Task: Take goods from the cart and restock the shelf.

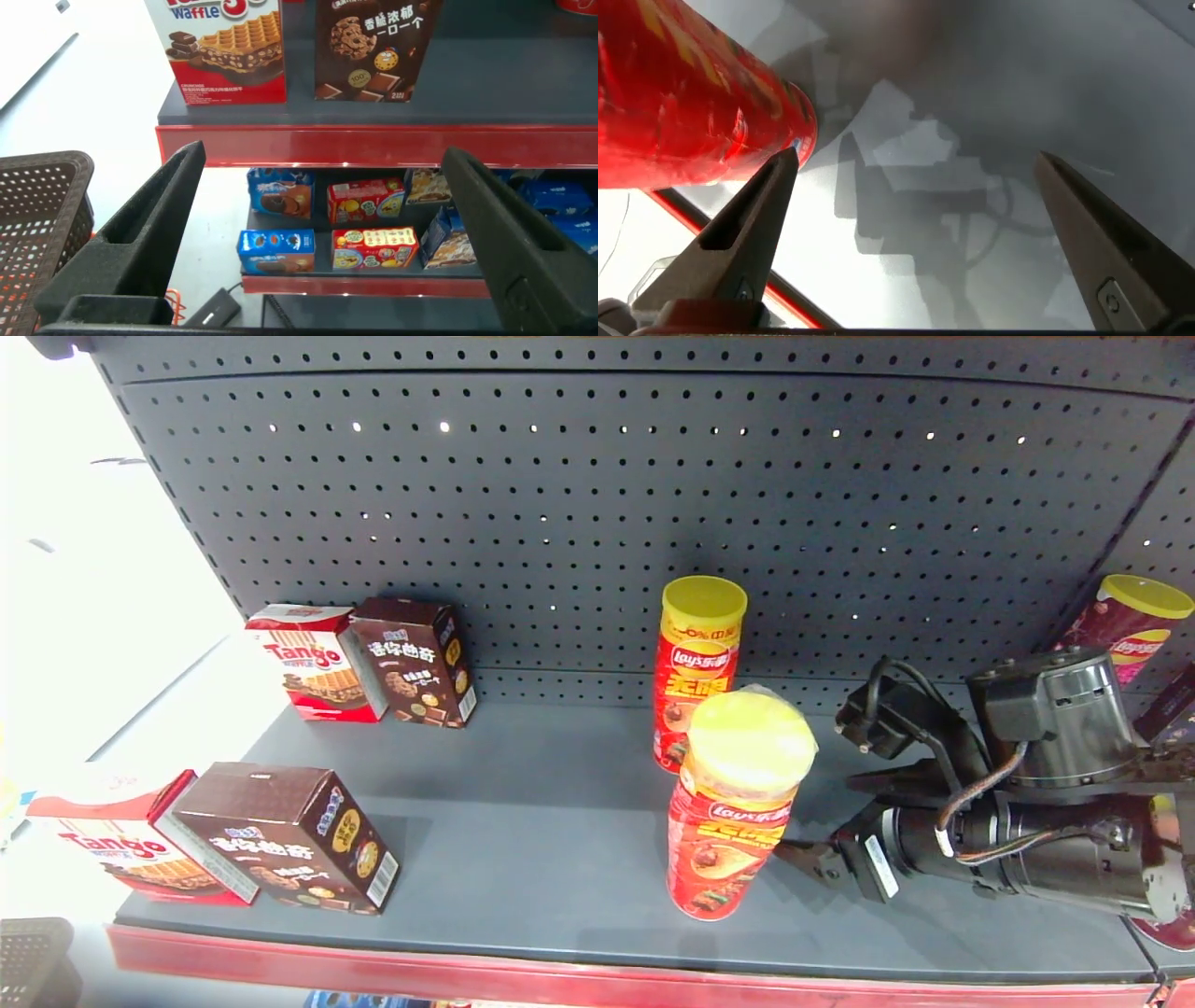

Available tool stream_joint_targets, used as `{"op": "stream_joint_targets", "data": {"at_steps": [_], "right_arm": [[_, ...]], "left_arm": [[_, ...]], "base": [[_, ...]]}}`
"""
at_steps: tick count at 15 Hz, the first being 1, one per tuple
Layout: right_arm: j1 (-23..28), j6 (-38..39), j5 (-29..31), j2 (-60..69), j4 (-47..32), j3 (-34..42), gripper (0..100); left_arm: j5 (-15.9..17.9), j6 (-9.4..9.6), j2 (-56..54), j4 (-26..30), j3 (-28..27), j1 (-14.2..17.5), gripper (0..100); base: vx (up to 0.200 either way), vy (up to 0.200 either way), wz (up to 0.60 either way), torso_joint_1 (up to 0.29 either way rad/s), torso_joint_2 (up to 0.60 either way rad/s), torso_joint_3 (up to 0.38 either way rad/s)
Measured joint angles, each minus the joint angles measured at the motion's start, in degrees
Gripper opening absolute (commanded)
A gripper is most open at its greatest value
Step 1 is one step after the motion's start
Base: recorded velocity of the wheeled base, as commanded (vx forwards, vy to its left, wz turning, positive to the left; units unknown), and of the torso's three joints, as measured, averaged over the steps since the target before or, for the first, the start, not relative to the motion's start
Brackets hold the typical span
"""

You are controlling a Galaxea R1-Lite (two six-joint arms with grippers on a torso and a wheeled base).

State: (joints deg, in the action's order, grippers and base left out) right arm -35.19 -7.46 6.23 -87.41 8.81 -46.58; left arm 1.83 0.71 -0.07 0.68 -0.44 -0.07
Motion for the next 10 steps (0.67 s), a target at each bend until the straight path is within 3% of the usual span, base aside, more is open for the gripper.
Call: {"op": "stream_joint_targets", "data": {"at_steps": [10], "right_arm": [[-1.05,0.02,0.01,-0.77,0.05,-0.63,100]], "left_arm": [[0.02,-0.02,0.0,0.0,0.0,-0.02,100]], "base": [[0.0,0.0,0.0,0.0,0.0,0.0]]}}
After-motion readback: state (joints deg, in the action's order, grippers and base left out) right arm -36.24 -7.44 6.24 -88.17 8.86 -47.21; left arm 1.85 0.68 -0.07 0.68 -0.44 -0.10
